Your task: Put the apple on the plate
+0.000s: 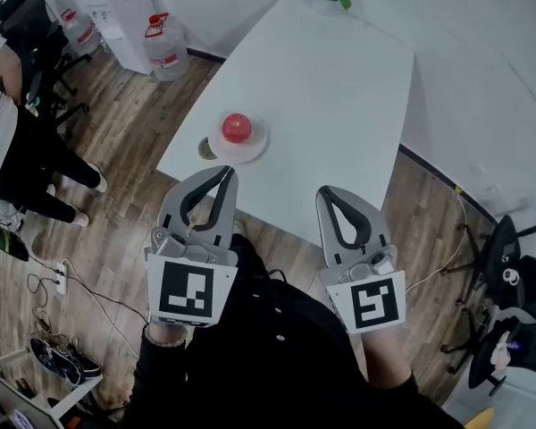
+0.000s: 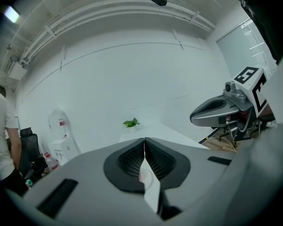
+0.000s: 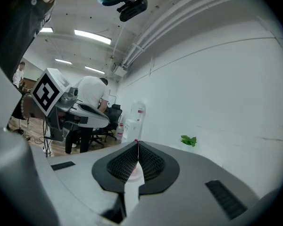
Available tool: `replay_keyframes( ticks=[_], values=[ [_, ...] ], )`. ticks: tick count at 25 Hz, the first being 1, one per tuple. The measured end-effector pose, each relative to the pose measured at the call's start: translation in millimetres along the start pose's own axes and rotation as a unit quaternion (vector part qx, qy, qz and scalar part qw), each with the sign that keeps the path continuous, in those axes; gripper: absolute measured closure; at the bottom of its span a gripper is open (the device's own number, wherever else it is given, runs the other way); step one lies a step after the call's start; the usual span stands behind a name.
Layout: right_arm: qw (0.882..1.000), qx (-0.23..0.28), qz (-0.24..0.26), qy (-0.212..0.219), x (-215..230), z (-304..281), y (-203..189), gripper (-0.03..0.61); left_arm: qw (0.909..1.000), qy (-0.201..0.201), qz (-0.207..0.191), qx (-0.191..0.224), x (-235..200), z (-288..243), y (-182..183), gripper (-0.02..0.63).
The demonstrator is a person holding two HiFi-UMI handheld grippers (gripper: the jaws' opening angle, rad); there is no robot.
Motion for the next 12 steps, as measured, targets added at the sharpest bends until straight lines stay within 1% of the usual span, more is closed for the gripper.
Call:
replay_keyframes(
  ticks=[12],
  values=[
    [1.000,-0.008,-0.004,0.007,-3.0,-1.8,-4.4,0.537,1.0000,-0.005,0.002,-0.002,1.9,0.3,-2.1,0.597]
  ],
)
Point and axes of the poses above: the fingertips, and each gripper's own axes: z backward along the fingers, x to its right, y out of its top, the point moved 4 cm from there along z, backward along the fingers, and after that the axes turned 9 degrees about y, right-handed, at the moved point
